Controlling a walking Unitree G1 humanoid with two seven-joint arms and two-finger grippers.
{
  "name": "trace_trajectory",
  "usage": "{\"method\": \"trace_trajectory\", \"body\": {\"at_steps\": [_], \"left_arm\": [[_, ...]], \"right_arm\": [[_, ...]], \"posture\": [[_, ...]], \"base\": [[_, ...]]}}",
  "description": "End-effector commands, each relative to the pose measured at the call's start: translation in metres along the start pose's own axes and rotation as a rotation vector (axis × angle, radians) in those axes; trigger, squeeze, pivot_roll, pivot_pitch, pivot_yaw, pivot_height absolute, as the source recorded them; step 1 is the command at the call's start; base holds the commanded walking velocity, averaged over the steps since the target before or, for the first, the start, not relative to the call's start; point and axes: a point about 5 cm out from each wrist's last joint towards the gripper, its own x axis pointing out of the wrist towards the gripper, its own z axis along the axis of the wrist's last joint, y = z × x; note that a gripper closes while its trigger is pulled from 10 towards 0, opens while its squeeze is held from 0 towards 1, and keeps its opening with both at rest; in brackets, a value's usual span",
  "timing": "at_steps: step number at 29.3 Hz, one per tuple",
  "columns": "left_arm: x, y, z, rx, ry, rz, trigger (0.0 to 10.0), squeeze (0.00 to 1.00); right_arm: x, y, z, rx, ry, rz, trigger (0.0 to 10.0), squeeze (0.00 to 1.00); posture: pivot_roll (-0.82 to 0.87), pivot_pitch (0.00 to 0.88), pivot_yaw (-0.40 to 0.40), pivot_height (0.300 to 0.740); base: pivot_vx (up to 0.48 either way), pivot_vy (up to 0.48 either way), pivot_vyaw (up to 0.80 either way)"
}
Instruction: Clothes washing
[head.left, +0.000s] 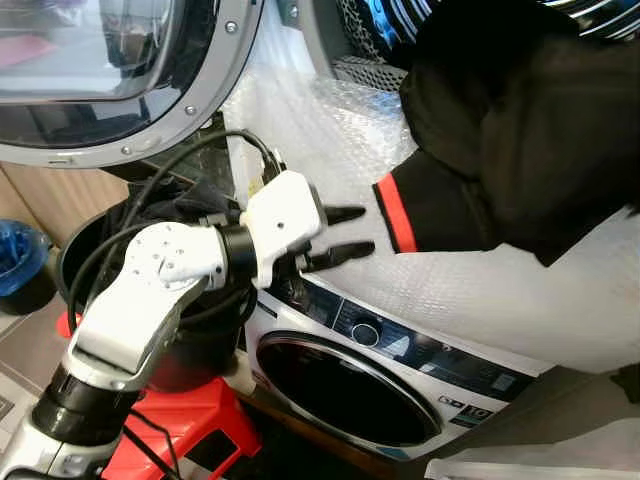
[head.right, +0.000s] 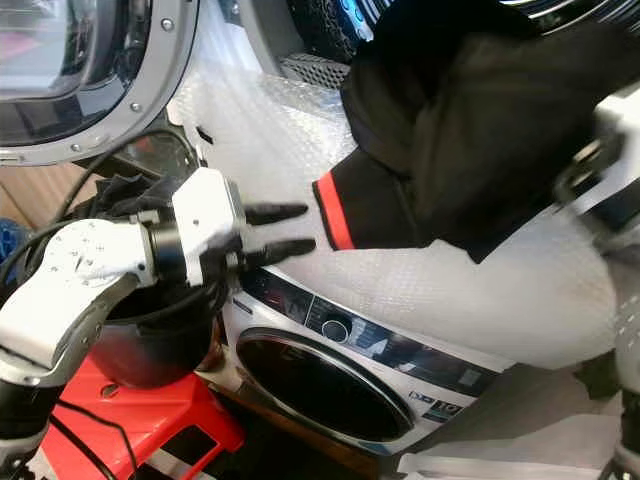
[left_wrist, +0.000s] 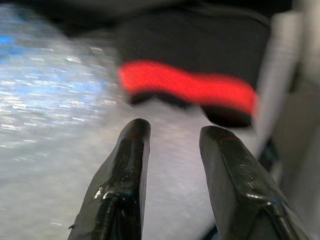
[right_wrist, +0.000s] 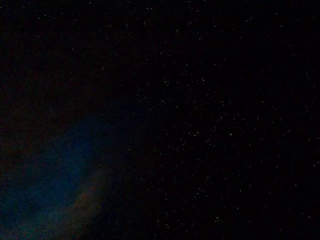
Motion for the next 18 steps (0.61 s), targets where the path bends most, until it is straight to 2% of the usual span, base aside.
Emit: {"method": "trace_trajectory", "body": {"at_steps": [1, 5, 6, 10, 12, 13, 14, 18], "left_arm": [[0.006, 0.005, 0.003, 0.033, -0.010, 0.022, 10.0, 0.00], [0.013, 0.008, 0.005, 0.006, -0.049, -0.009, 10.0, 0.00], [0.015, 0.004, 0.007, 0.002, -0.060, -0.097, 10.0, 0.00], [0.019, -0.005, 0.006, 0.002, -0.046, -0.279, 10.0, 0.00], [0.025, -0.012, 0.003, 0.001, -0.031, -0.422, 10.0, 0.00], [0.025, -0.012, 0.003, 0.001, -0.031, -0.422, 10.0, 0.00], [0.027, -0.013, 0.004, 0.011, -0.039, -0.456, 10.0, 0.00], [0.044, 0.001, 0.006, 0.046, -0.050, -0.448, 10.0, 0.00]], "right_arm": [[0.001, 0.013, 0.007, -0.036, -0.001, 0.057, 10.0, 0.00], [0.001, 0.027, 0.007, 0.018, -0.015, 0.025, 10.0, 0.00], [0.003, 0.029, 0.006, 0.054, -0.026, -0.019, 10.0, 0.00], [0.008, 0.032, 0.000, 0.090, -0.030, -0.116, 10.0, 0.00], [0.011, 0.026, -0.011, 0.136, 0.000, -0.273, 10.0, 0.00], [0.011, 0.026, -0.011, 0.136, 0.000, -0.273, 10.0, 0.00], [0.011, 0.024, -0.014, 0.155, 0.010, -0.323, 10.0, 0.00], [0.006, 0.032, -0.012, 0.187, -0.011, -0.310, 10.0, 0.00]], "posture": [[0.16, 0.204, -0.120, 0.740], [0.16, 0.204, -0.120, 0.740], [0.16, 0.198, -0.128, 0.740], [0.15, 0.191, -0.119, 0.740], [0.14, 0.184, -0.102, 0.740], [0.14, 0.184, -0.102, 0.740], [0.14, 0.181, -0.095, 0.740], [0.13, 0.174, -0.073, 0.740]], "base": [[0.000, 0.000, 0.00], [0.000, 0.000, 0.00], [0.000, 0.000, 0.00], [0.000, 0.000, 0.00], [0.000, 0.000, 0.00], [0.000, 0.000, 0.00], [0.000, 0.000, 0.00], [0.000, 0.000, 0.00]]}}
